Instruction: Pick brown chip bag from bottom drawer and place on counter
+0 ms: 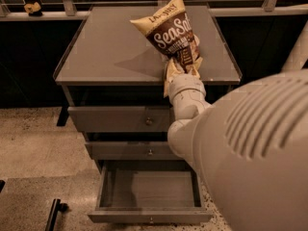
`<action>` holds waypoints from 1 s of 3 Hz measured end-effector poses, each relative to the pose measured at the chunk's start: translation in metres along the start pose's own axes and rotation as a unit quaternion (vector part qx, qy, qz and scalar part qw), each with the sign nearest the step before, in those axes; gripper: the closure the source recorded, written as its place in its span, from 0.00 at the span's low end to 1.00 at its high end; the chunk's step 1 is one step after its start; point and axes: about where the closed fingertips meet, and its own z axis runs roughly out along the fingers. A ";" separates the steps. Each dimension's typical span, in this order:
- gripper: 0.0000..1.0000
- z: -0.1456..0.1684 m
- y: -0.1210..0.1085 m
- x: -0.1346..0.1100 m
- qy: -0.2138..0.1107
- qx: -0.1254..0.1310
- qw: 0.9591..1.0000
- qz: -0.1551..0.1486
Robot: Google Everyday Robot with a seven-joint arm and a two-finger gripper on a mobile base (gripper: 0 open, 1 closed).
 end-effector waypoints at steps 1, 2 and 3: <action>1.00 -0.003 0.013 0.023 0.027 -0.011 1.000 0.006; 1.00 -0.004 0.014 0.023 0.027 -0.012 1.000 0.006; 0.81 -0.004 0.014 0.023 0.027 -0.012 1.000 0.006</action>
Offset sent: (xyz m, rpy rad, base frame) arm -0.0030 0.0200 -0.0179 0.0089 0.0408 0.0401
